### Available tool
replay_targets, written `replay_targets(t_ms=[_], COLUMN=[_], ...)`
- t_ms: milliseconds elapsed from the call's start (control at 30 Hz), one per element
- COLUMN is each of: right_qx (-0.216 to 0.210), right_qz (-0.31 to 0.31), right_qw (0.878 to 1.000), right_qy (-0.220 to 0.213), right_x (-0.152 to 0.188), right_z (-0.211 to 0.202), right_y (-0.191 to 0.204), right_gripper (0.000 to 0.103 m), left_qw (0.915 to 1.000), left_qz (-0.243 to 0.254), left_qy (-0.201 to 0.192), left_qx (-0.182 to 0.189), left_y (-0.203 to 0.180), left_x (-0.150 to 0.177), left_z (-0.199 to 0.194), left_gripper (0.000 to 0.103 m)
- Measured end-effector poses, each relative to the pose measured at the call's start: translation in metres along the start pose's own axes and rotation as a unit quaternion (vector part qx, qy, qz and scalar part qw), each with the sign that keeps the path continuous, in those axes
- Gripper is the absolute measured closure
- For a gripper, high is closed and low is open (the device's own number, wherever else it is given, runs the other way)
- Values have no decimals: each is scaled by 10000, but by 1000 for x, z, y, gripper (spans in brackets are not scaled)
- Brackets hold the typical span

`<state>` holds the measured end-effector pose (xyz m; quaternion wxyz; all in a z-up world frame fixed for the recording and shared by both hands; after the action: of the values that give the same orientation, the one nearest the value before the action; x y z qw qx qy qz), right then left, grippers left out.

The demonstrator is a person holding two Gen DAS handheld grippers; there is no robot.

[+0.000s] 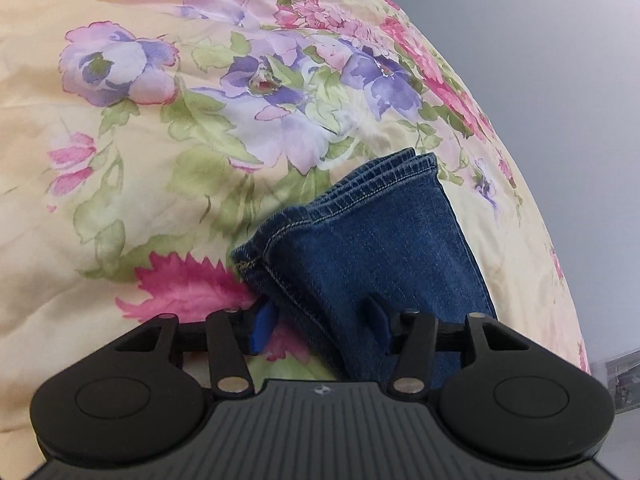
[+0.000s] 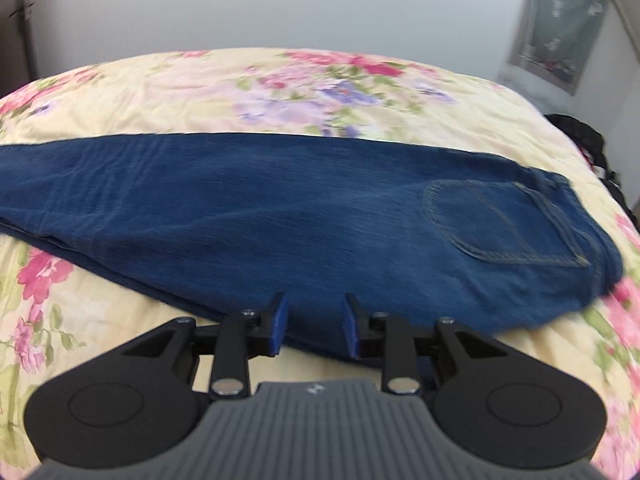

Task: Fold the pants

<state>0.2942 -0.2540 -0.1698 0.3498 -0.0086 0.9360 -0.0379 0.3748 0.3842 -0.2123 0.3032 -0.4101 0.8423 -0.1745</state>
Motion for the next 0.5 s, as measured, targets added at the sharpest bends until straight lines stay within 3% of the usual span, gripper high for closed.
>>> replay_targets(t_ms=[167, 300, 400, 500], right_qx=[-760, -1275, -1394, -1247], right_qz=[-782, -1629, -2027, -2368], right_qw=[9931, 9753, 9642, 9558], right_qy=[436, 774, 990, 1221], right_x=[-68, -124, -156, -174], right_z=[56, 98, 129, 159], right_y=[43, 92, 126, 151], right_gripper=[99, 100, 102, 103], left_qw=[9984, 9984, 9994, 9994], left_qz=[358, 354, 165, 235], left_qy=[-153, -124, -129, -156], left_qx=[-421, -421, -291, -223], left_y=[-14, -17, -12, -11], left_x=[-5, -9, -11, -10], left_z=[13, 19, 22, 20], left_gripper=[62, 75, 81, 83])
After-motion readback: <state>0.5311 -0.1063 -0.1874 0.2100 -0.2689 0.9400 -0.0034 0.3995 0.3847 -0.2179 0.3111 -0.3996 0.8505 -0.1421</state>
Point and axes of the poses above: each gripper's, at about its wrist camera, not at the fingertips, and z roughly the way its jaws point, y to its left, x to its underside, the point moved 2 cm from there along z, roughly the way its jaws point, and after that the axes turned 1 degree about -y, right-handed, at the moved point
